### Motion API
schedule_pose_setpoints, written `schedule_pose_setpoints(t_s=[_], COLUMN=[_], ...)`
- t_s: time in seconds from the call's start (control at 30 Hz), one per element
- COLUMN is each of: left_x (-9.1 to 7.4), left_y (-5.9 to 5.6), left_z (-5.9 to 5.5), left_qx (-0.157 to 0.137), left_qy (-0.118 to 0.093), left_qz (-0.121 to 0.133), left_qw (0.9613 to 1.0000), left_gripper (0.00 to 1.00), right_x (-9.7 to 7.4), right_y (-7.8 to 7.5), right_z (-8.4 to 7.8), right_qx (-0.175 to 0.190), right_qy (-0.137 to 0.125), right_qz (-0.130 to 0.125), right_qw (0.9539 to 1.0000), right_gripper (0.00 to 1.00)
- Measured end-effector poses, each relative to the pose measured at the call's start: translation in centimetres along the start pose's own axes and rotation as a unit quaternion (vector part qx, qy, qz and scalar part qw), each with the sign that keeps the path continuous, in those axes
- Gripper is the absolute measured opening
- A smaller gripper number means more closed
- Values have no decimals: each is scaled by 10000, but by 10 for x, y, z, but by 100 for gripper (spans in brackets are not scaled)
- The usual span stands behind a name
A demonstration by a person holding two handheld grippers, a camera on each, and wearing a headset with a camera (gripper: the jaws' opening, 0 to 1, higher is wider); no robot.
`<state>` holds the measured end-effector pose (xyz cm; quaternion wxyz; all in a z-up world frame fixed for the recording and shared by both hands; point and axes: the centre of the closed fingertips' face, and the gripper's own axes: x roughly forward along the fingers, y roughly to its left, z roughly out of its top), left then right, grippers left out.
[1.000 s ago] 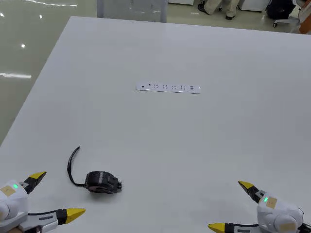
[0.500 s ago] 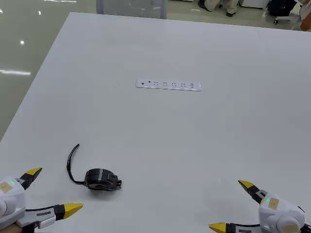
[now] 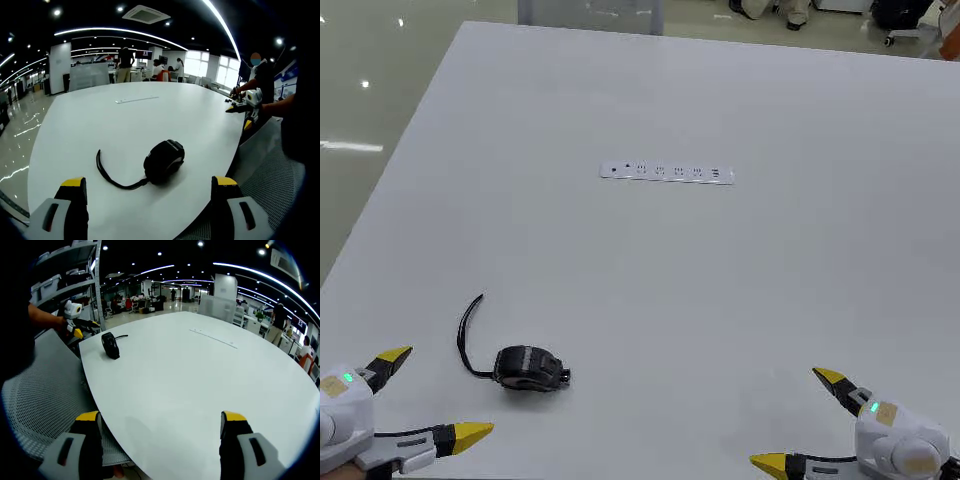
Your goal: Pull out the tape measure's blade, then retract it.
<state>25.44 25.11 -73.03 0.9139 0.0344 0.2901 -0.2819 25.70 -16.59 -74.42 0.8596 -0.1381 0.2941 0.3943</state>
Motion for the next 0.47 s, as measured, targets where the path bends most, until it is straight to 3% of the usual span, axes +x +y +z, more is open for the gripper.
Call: schedule_pose_setpoints(t_s=[0.47], left_x=[-2], left_y=[1], left_z=[10], left_qx=[-8], left_qy=[-117], left_qz=[31], left_qw=[9999], left_gripper=[100], right_x=[0], right_y=[-2], right_z=[-1], right_qx=[-42], right_qy=[47], right_qz=[16], right_qw=[10000], right_gripper=[100])
